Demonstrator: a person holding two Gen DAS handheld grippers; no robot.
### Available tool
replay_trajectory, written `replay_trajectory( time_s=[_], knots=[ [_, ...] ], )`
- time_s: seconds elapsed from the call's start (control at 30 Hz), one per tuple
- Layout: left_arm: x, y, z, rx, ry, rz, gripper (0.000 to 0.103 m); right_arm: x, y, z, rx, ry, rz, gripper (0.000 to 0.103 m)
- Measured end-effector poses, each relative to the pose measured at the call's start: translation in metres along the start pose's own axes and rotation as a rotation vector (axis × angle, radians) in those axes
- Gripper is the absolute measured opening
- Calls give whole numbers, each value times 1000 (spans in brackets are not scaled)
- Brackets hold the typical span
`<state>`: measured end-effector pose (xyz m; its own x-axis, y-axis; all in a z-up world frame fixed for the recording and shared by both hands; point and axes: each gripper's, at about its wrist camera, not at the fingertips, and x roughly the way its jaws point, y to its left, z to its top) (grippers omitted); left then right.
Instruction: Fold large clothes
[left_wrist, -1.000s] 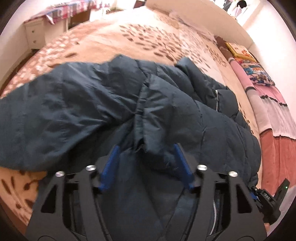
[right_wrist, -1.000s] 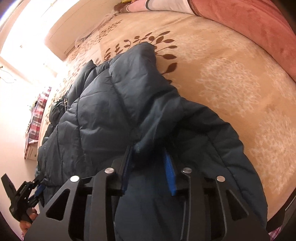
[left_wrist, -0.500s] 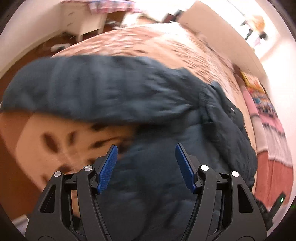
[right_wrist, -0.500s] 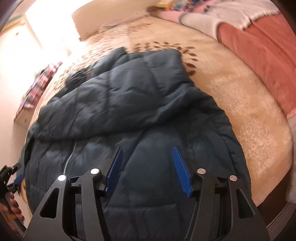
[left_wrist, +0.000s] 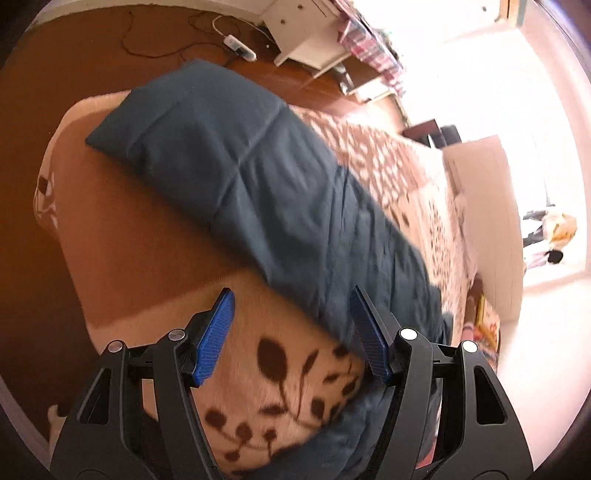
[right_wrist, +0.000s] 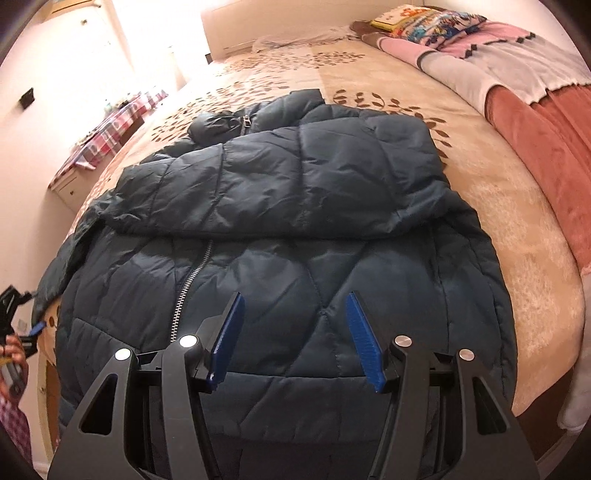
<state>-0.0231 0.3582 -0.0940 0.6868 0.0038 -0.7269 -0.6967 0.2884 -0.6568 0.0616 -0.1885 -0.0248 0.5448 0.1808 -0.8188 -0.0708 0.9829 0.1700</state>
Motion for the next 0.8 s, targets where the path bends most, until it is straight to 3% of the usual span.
replay_trajectory(
  time_s=[0.13, 0.2, 0.27, 0.33, 0.43, 0.53, 0.67, 0.8],
  knots=[
    [12, 1, 13, -38, -28, -3, 64, 0, 2, 0, -5, 1, 2, 57],
    [16, -1, 19, -37, -53, 15, 51, 1, 2, 0, -4, 3, 3, 57],
    [18, -2, 27, -11, -57, 59, 14, 1, 1, -1, -2, 5, 5, 57],
    [15, -2, 32, 3, -64, 72, 4, 1, 0, -2, 4, 5, 5, 57],
    [-4, -17, 35, 83, -135, 56, 3, -1, -4, -3, 19, 1, 7, 57],
    [-27, -55, 28, 237, -211, 21, 2, -2, -10, -4, 42, -2, 12, 57],
    [-57, -124, 8, 486, -283, -82, 2, -5, -18, -7, 65, -7, 24, 57],
    [-82, -193, -30, 700, -285, -232, 2, -12, -27, -9, 86, -24, 40, 57]
  ],
)
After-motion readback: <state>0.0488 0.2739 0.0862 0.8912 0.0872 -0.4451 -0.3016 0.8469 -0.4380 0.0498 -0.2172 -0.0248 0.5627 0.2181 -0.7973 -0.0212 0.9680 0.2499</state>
